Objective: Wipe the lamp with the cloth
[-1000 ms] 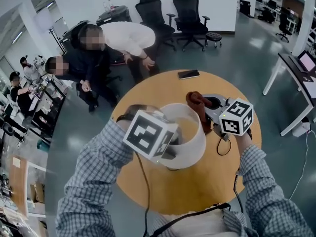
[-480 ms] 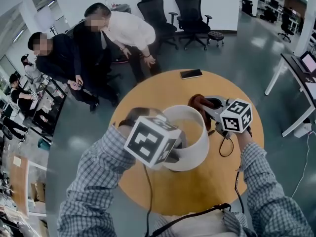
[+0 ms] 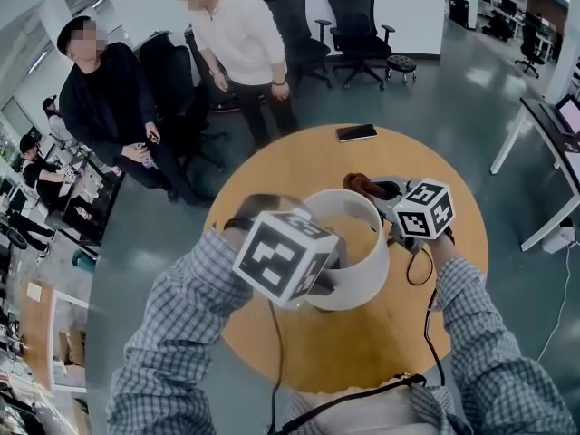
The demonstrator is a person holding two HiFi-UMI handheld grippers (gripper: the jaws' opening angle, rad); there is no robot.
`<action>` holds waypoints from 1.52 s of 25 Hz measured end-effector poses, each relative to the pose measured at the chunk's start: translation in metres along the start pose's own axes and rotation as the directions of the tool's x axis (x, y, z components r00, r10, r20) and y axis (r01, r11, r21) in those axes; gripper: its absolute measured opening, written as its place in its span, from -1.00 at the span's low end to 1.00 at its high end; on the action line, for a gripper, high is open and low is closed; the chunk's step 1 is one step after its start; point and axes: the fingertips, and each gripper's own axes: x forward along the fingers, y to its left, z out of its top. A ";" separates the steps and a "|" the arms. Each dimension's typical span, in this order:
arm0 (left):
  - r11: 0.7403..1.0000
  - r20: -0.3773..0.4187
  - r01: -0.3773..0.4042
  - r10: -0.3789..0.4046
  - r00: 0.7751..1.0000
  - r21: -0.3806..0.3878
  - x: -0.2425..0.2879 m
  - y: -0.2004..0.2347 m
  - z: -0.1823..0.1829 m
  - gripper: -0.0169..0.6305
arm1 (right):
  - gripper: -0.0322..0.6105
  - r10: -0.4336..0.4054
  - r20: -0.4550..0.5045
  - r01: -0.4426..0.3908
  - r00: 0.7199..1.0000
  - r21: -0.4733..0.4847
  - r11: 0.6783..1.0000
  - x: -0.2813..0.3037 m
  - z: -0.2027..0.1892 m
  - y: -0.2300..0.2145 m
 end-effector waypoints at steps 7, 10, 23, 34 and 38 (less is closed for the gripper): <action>1.000 0.005 0.013 -0.013 1.000 -0.018 -0.003 0.002 -0.005 -0.83 | -0.78 -0.102 0.042 0.100 0.994 0.038 0.994 -0.033 -0.019 -0.004; 0.996 0.017 0.015 -0.014 1.000 -0.085 -0.006 0.011 -0.010 -0.85 | -0.77 -0.154 0.084 0.150 0.984 0.049 0.987 -0.058 -0.022 -0.002; 0.947 0.188 0.038 0.023 0.982 -0.319 -0.039 0.049 -0.045 -0.86 | -0.77 -0.304 0.087 0.296 0.949 0.095 0.950 -0.145 -0.093 0.056; 0.901 0.285 0.032 0.104 0.953 -0.434 -0.056 0.082 -0.069 -0.84 | -0.78 -0.129 -0.052 0.129 0.990 -0.008 0.992 -0.060 -0.129 0.112; 0.888 0.309 0.034 0.123 0.943 -0.459 -0.060 0.085 -0.077 -0.84 | -0.78 -0.232 -0.083 0.234 0.969 0.016 0.972 -0.004 -0.140 0.090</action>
